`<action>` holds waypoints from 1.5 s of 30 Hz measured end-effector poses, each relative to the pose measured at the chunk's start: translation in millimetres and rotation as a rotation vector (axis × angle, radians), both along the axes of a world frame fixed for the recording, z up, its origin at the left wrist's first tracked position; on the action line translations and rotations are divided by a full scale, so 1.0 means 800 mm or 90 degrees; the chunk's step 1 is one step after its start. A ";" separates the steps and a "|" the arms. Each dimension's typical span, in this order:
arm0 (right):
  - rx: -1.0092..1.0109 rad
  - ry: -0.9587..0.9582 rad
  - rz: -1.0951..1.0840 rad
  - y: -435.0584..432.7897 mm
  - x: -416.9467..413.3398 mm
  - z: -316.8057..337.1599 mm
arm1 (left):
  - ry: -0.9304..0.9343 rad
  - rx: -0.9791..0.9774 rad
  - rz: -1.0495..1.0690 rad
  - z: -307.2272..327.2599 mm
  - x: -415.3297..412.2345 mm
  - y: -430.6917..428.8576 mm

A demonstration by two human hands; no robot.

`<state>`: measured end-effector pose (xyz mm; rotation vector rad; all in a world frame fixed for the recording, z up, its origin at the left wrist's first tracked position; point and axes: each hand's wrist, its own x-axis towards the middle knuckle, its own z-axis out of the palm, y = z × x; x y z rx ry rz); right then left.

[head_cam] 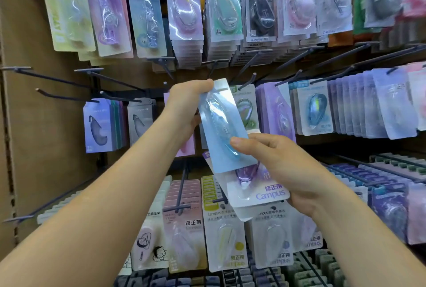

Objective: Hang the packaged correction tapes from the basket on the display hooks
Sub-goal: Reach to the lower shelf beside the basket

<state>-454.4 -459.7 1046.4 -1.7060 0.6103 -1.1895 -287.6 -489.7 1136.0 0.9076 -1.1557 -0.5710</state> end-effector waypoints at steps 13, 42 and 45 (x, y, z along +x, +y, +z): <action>0.159 -0.084 0.133 0.004 0.013 -0.007 | -0.181 -0.081 0.123 0.004 0.002 0.008; -0.051 -0.022 -0.155 -0.030 0.026 -0.011 | -0.655 0.024 0.473 -0.037 0.014 -0.005; -0.013 -0.082 -0.167 -0.034 0.009 -0.014 | -0.703 0.035 0.517 -0.038 0.019 -0.037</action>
